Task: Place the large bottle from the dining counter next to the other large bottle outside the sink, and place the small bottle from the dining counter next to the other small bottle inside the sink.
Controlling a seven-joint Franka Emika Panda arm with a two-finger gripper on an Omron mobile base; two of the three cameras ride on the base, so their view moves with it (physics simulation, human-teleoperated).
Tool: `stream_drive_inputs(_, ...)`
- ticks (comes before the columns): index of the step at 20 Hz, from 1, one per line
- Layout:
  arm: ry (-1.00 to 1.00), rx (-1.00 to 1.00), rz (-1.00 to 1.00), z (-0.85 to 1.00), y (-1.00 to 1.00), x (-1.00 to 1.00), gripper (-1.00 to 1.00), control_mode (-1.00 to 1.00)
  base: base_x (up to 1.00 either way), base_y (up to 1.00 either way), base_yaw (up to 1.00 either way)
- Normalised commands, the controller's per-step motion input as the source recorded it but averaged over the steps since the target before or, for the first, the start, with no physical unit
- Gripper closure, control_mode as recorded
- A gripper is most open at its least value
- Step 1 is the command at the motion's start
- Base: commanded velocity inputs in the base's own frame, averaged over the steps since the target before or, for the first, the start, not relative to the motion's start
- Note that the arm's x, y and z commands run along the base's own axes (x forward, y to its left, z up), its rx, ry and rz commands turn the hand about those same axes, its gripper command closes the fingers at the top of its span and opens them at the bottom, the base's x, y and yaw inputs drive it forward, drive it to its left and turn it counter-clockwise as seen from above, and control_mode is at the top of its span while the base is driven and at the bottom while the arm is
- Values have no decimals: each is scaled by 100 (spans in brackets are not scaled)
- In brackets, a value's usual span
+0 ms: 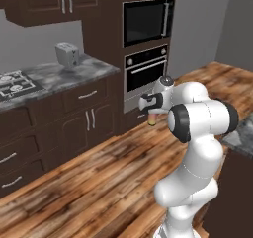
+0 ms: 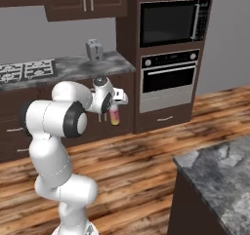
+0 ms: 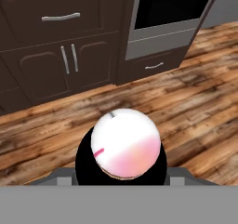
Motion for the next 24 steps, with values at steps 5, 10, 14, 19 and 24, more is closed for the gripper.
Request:
stream_drive_inputs(5,0,0,0,0,0,0,100,100,38,52,-34)
stream_drive_inputs(10,0,0,0,0,0,0,100,100,28,46,-34)
stream_drive_inputs(14,0,0,0,0,0,0,100,100,28,46,-32)
stream_drive_inputs(19,0,0,0,0,0,0,100,100,29,48,-33)
stream_drive_inputs(24,0,0,0,0,0,0,100,100,31,48,-34)
